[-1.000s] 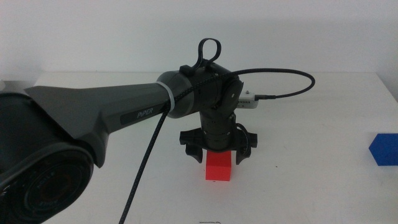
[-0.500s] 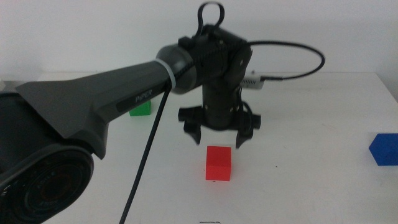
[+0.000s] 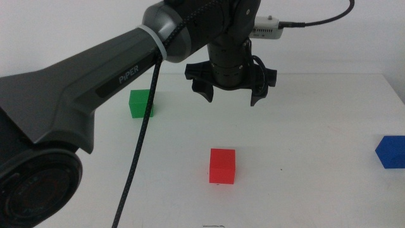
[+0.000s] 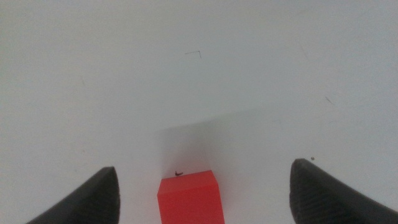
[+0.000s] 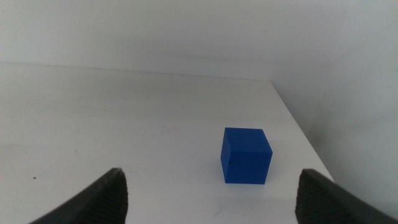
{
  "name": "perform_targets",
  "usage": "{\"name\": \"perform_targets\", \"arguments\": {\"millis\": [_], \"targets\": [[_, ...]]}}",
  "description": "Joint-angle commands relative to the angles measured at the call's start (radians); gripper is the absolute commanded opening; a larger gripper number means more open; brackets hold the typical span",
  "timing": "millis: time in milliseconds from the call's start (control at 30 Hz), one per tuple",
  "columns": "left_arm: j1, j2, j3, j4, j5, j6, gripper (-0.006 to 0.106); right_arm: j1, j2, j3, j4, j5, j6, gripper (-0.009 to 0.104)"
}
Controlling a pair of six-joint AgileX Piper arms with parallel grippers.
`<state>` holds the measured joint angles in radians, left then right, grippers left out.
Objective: Stack red cubes first, then green, then blue cubes in a specific spot.
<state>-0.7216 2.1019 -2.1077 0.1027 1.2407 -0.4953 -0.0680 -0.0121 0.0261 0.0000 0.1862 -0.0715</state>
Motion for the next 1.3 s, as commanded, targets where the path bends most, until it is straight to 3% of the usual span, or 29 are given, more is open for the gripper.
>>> {"name": "perform_targets", "arguments": {"millis": [0,400,667,933,1267], "targets": [[-0.005,-0.072,-0.033,0.008,0.074,-0.002,0.094,-0.007,-0.015,-0.009,-0.013,-0.074,-0.004,0.092],[0.01,-0.153,-0.033,0.094,0.074,0.055,0.093,-0.007,-0.015,-0.009,-0.013,-0.074,-0.004,0.092],[0.101,-0.198,-0.028,0.087,0.074,0.111,0.093,-0.007,-0.015,-0.009,-0.013,-0.074,-0.004,0.092],[0.255,-0.21,-0.027,0.019,0.074,0.179,0.093,-0.007,-0.015,-0.009,-0.013,-0.074,-0.004,0.092],[0.395,-0.181,-0.027,0.02,0.074,0.19,0.093,-0.007,-0.015,-0.009,-0.013,-0.074,-0.004,0.092]]}}
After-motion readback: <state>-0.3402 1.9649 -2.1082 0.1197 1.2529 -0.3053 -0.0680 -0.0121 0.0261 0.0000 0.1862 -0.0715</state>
